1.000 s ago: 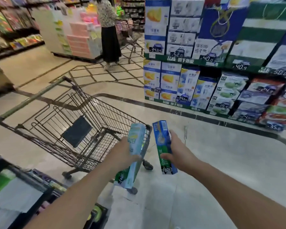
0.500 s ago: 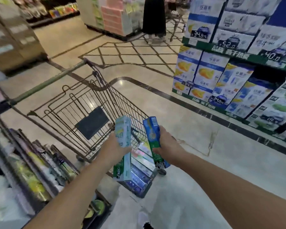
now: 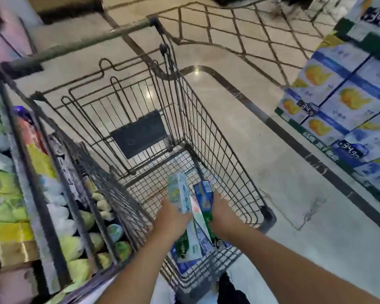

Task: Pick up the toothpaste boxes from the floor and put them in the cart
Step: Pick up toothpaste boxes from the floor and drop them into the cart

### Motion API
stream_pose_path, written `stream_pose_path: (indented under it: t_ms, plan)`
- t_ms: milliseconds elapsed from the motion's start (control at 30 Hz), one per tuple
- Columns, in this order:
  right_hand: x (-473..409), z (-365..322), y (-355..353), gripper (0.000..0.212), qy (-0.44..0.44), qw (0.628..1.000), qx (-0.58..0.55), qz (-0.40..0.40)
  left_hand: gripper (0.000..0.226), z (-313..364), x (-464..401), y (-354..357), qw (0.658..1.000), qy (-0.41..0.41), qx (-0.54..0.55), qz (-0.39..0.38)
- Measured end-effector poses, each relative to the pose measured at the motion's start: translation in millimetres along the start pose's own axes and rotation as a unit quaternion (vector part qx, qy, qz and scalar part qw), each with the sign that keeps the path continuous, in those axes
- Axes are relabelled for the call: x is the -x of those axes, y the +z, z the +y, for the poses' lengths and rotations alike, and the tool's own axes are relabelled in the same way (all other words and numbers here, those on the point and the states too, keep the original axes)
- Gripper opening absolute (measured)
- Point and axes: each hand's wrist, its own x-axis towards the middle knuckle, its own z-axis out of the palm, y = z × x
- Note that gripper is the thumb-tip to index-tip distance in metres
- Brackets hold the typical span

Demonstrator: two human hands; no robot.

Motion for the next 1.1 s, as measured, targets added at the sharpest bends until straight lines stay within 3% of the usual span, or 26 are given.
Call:
stream_pose_path:
  t_ms: [300,433,533,667,800,1100]
  plan:
    - [-86,29,107,0.084,-0.024,0.99,0.032,-0.139,0.054,-80,-60,82,0.983,-0.153,-0.085,0.059]
    - [-97,33,136,0.073,-0.048,0.986,0.05,-0.152,0.068,-107,-75,92,0.963,-0.23,-0.105,0.09]
    - [-101,33,151,0.077,-0.069,0.982,0.069,-0.16,0.066,-121,-80,102,0.963,-0.229,-0.106,0.099]
    - [-100,29,158,0.088,-0.081,0.975,0.109,-0.174,0.081,-127,-87,111,0.957,-0.251,-0.122,0.075]
    - [-94,26,160,0.087,-0.098,0.97,0.15,-0.162,0.07,-127,-85,115,0.954,-0.255,-0.147,0.05]
    - [-94,26,144,0.098,-0.138,0.938,0.277,-0.157,0.088,-115,-80,109,0.941,-0.281,-0.184,-0.044]
